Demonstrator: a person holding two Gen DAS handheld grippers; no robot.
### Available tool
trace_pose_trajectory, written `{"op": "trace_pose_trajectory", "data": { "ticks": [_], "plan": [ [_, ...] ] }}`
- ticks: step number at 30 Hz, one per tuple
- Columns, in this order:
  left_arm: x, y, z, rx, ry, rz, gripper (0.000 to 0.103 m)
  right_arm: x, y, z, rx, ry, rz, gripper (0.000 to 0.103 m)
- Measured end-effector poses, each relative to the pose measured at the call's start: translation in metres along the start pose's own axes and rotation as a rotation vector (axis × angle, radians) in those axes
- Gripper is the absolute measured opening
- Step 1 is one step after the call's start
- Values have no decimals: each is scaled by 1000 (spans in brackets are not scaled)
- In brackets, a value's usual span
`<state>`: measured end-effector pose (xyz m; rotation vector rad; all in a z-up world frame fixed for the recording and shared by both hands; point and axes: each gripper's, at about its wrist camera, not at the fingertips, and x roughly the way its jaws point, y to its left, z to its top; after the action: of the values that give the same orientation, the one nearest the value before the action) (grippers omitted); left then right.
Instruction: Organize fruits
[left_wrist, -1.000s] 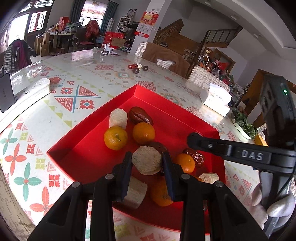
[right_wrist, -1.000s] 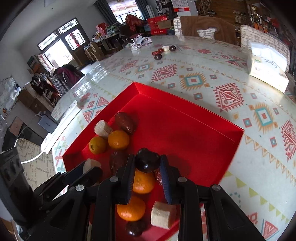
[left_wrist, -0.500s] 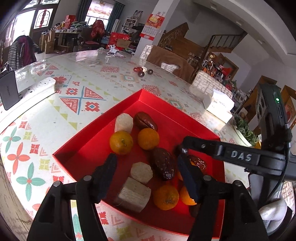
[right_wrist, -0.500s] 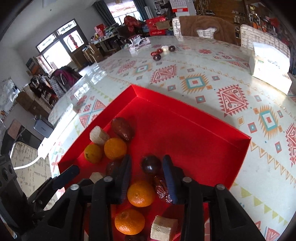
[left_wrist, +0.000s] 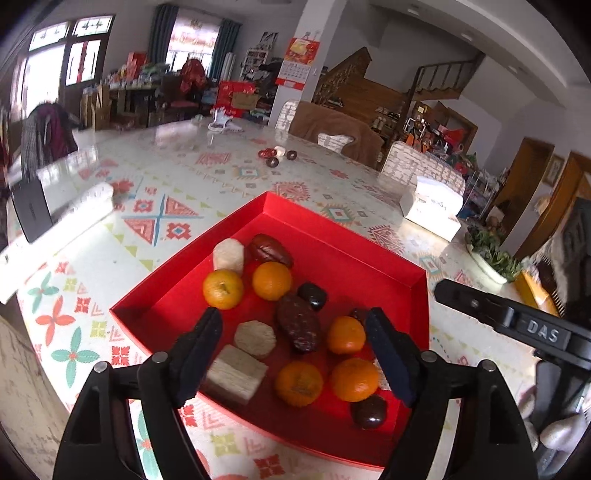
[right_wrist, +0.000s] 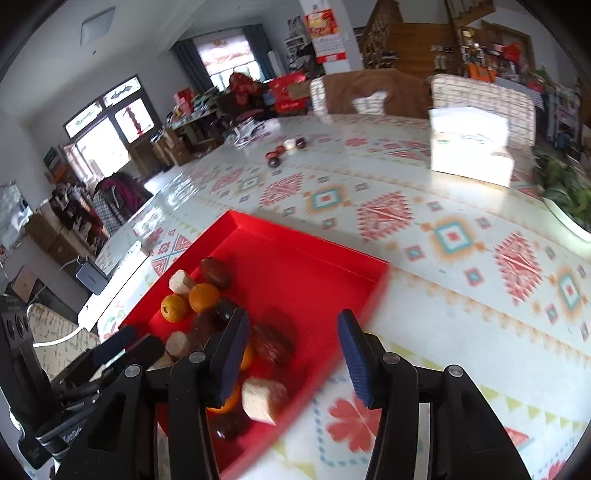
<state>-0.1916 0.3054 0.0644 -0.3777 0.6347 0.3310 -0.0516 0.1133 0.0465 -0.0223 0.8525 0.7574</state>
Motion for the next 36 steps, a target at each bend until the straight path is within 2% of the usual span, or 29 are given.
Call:
{"op": "trace_pose_trajectory", "data": {
  "ticks": [5, 13, 21, 30, 36],
  "plan": [
    [-12, -40, -9, 122, -48, 94, 82, -23, -20, -21, 30, -37, -34, 60],
    [-23, -95, -23, 268, -92, 171, 91, -54, -51, -54, 96, -81, -78, 65],
    [-26, -129, -36, 347, -84, 176, 92, -78, -85, -78, 198, -118, -79, 66],
    [-30, -154, -50, 391, -76, 172, 92, -97, -92, -93, 188, -152, -105, 70],
    [-40, -165, -54, 398, -103, 165, 92, -108, -97, -103, 186, -176, -131, 71]
  ]
}}
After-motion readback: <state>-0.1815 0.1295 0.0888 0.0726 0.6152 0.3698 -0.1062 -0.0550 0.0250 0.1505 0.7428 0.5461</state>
